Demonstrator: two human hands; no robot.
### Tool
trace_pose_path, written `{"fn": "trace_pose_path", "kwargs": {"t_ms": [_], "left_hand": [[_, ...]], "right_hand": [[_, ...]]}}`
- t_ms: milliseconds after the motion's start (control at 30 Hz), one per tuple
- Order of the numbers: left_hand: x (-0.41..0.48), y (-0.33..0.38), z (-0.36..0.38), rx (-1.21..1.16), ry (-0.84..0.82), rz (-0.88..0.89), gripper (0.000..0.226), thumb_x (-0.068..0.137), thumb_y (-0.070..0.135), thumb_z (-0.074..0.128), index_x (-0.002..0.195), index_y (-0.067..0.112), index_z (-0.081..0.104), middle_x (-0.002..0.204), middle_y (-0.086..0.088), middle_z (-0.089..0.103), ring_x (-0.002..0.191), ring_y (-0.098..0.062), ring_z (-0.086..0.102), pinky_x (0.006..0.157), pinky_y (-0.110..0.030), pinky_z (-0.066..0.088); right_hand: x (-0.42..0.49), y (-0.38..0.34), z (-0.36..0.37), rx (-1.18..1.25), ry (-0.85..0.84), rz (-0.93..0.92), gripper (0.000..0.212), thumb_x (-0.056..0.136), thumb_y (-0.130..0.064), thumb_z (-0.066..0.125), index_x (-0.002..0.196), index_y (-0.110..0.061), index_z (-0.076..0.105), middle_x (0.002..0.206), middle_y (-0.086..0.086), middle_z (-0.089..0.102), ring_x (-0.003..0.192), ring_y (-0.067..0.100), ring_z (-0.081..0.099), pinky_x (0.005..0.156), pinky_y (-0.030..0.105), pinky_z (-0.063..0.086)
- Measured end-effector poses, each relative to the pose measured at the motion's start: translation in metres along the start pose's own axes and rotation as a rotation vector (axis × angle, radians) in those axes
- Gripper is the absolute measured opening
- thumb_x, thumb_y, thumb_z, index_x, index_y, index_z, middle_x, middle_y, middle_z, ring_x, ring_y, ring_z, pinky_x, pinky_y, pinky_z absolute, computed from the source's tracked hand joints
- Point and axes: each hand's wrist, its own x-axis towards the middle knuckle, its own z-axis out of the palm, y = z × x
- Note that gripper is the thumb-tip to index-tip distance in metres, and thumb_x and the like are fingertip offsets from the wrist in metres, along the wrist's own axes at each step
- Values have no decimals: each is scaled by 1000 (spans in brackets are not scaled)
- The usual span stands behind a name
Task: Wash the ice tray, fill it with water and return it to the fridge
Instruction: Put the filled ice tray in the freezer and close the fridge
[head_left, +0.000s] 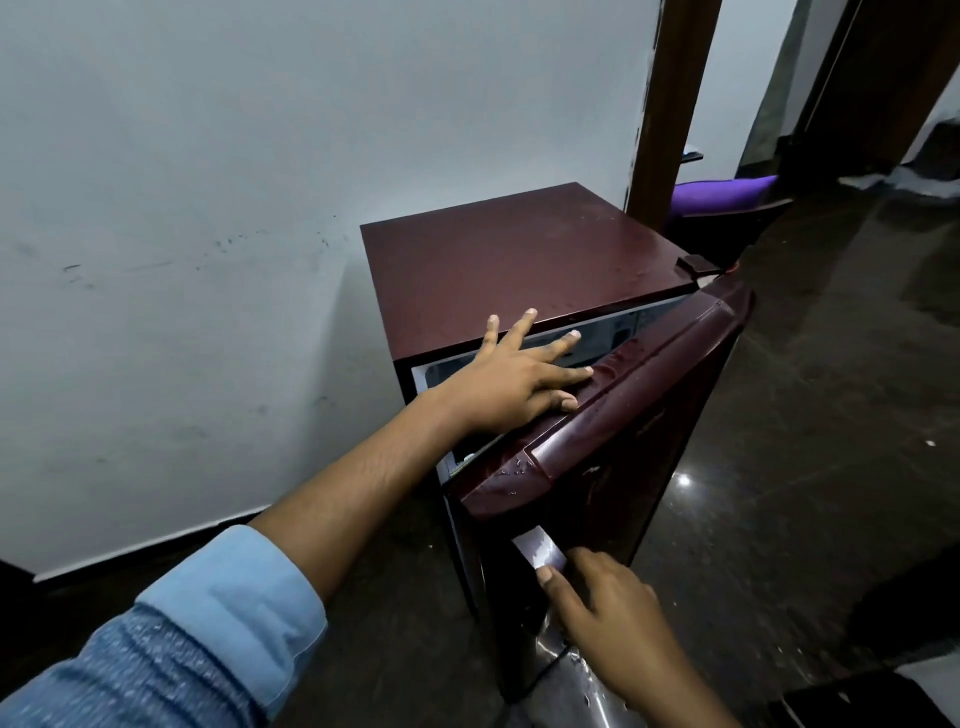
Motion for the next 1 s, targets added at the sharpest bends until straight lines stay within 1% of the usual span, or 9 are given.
{"fn": "trace_pose_path", "kwargs": {"t_ms": [233, 300, 400, 500, 667, 733, 800, 867, 1000], "left_hand": [[4, -36, 6, -14, 97, 10, 56, 108, 58, 36, 160, 37, 40, 175, 9, 19, 163, -31, -2, 127, -68, -2], [7, -52, 3, 10, 97, 6, 55, 110, 57, 33, 161, 36, 40, 175, 8, 18, 163, -31, 2, 127, -68, 0], [14, -85, -5, 71, 86, -60, 60, 109, 60, 26, 164, 37, 31, 177, 5, 11, 163, -31, 1, 127, -67, -2], [20, -123, -12, 111, 65, -146, 64, 108, 62, 27, 166, 37, 24, 177, 1, 2, 163, -31, -4, 128, -64, -5], [35, -175, -14, 127, 19, -192, 63, 106, 68, 23, 164, 45, 23, 177, 2, -3, 163, -31, -9, 127, -65, -10], [40, -186, -11, 112, -8, -166, 61, 106, 68, 23, 164, 47, 22, 178, 2, -1, 163, -29, -9, 126, -65, -13], [40, -189, -8, 56, -31, -167, 59, 107, 67, 23, 164, 50, 18, 177, 3, 0, 163, -28, -9, 125, -65, -14], [42, -191, -5, 7, -49, -182, 59, 107, 67, 23, 163, 52, 12, 177, 5, -1, 164, -26, -7, 125, -65, -14], [43, -193, -2, -4, -49, -180, 60, 106, 70, 21, 163, 55, 10, 177, 8, -2, 164, -23, -4, 126, -65, -10]], "right_hand": [[21, -13, 19, 401, -55, 3, 15, 101, -55, 55, 87, -49, 55, 87, -13, 63, 85, 0, 61, 78, 25, 46], [29, -14, 23, 476, -50, 9, 13, 101, -49, 60, 90, -42, 60, 87, -13, 64, 84, 1, 63, 77, 26, 50], [38, -16, 28, 541, -74, 1, 13, 102, -45, 62, 91, -38, 63, 86, -14, 65, 82, 2, 63, 76, 26, 49], [43, -23, 32, 606, -88, 19, 22, 104, -36, 62, 84, -44, 63, 82, -21, 64, 79, -3, 60, 75, 18, 44], [54, -33, 49, 646, -46, 28, 41, 107, -24, 57, 79, -53, 61, 78, -24, 63, 77, -4, 56, 75, 17, 42], [60, -36, 52, 673, -26, 38, 32, 107, -27, 58, 83, -46, 64, 81, -18, 67, 78, 0, 60, 75, 23, 46], [65, -37, 56, 700, -24, 22, 18, 103, -41, 58, 93, -29, 68, 91, -3, 73, 89, 16, 68, 81, 39, 53], [72, -36, 60, 722, -32, 19, 38, 96, -53, 56, 100, -17, 67, 99, 5, 73, 98, 24, 69, 89, 51, 54], [86, -39, 69, 772, -48, 32, 43, 91, -58, 55, 106, -20, 68, 104, 3, 74, 104, 25, 70, 93, 47, 53]]}}
